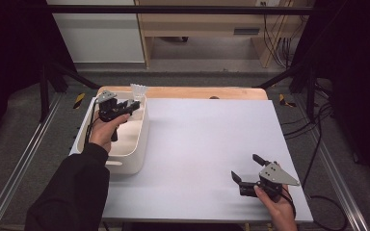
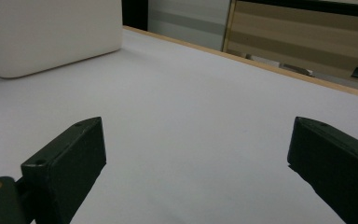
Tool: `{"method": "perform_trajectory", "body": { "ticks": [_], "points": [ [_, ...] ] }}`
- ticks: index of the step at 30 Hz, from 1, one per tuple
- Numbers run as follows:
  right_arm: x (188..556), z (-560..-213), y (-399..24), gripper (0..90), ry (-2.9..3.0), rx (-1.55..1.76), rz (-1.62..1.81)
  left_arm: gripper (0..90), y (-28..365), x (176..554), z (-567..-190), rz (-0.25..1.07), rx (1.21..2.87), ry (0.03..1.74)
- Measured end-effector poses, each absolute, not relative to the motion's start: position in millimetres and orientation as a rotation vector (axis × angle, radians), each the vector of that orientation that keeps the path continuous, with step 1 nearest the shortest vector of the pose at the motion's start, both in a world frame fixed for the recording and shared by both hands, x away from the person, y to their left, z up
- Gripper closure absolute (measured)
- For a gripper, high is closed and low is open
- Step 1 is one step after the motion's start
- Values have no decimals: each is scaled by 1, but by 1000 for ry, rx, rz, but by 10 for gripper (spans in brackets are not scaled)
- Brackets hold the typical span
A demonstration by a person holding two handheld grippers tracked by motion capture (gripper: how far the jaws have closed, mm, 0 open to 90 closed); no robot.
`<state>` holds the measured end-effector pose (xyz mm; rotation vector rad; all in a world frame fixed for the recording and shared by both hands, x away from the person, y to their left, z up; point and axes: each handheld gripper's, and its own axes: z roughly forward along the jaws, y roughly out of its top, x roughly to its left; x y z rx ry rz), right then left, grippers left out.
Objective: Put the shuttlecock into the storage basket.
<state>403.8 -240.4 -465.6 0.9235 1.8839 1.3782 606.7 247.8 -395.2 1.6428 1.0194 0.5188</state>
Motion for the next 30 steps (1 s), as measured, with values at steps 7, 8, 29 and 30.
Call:
{"method": "perform_trajectory", "body": {
  "ticks": [7,8,29,30],
  "points": [
    [404,-466,-240,43,1889,925,1377,652,247,608,-395,509,1610,1028],
    [404,-466,-240,43,1889,925,1376,651,247,608,-395,509,1610,1029],
    [404,-467,-239,43,1903,928,1372,624,248,608,-396,499,1611,1038],
    [404,-467,-239,44,1904,929,1374,622,247,608,-397,498,1609,1037]
  ]
}}
